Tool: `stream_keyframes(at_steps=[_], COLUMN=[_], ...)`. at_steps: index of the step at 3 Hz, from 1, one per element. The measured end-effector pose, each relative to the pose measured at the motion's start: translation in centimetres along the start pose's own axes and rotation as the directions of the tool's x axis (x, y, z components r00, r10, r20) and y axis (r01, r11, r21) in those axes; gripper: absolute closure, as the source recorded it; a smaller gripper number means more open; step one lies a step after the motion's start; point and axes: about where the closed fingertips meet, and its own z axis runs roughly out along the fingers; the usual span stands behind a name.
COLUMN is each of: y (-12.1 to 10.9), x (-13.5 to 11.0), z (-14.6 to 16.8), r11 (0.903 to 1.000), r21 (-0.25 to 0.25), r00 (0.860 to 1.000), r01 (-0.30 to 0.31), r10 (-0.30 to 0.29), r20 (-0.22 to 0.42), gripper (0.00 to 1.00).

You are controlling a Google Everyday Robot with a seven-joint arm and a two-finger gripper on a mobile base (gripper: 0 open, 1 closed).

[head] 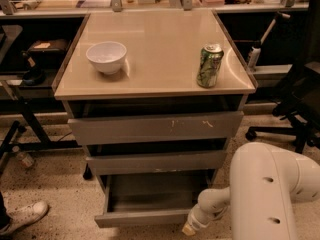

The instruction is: Close bottom drawer

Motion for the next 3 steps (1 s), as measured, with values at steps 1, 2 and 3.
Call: stream_keyframes(at_steps=[1,2,3], y=[-1.1,-2.1,-3.2], x=[-0.4,-0.9,-1.5], z=[0.3,1.1,1.1], r11=[0.9994,0.9986,0.9980], r21=[0.034,0.053,0.062], r00=[1.000,1.000,1.000], r01=[0.002,0.008,0.011], r10=[-0.002,-0.008,-0.010], r20=[-0.001,-0.008,-0.006], gripper=[1.00,1.00,1.00])
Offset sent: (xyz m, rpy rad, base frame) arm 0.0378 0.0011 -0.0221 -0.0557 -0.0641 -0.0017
